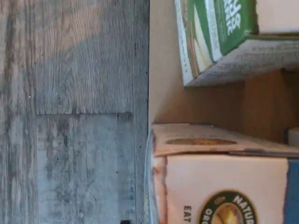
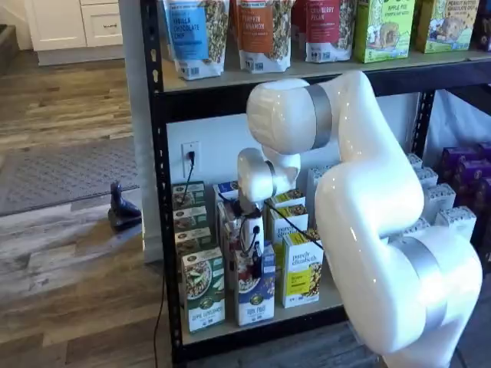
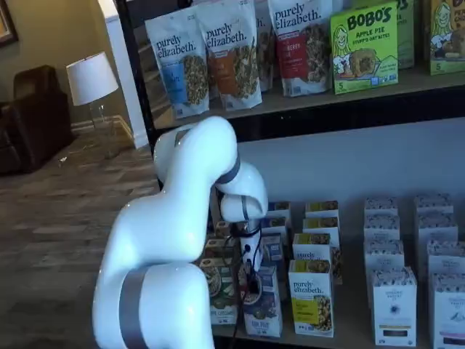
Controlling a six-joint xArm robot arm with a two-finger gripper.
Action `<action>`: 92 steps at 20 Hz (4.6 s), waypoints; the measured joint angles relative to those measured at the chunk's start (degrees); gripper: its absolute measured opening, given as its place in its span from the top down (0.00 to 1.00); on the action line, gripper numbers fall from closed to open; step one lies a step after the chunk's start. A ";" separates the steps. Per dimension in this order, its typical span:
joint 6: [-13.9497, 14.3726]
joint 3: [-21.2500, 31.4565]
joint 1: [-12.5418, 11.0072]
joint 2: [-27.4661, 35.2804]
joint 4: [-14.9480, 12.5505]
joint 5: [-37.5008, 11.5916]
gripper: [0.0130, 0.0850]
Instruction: Pick up the blue and white box that is on the bottom shelf, the second box from the left
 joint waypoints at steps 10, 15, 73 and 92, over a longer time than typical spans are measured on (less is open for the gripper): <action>-0.30 -0.10 -0.10 0.78 0.24 -1.15 0.00; 0.14 0.08 -0.17 0.76 -0.36 -0.80 0.17; 4.79 19.28 2.26 -12.26 -2.89 -8.20 0.56; 8.11 40.01 1.88 -30.42 -6.93 -11.10 0.56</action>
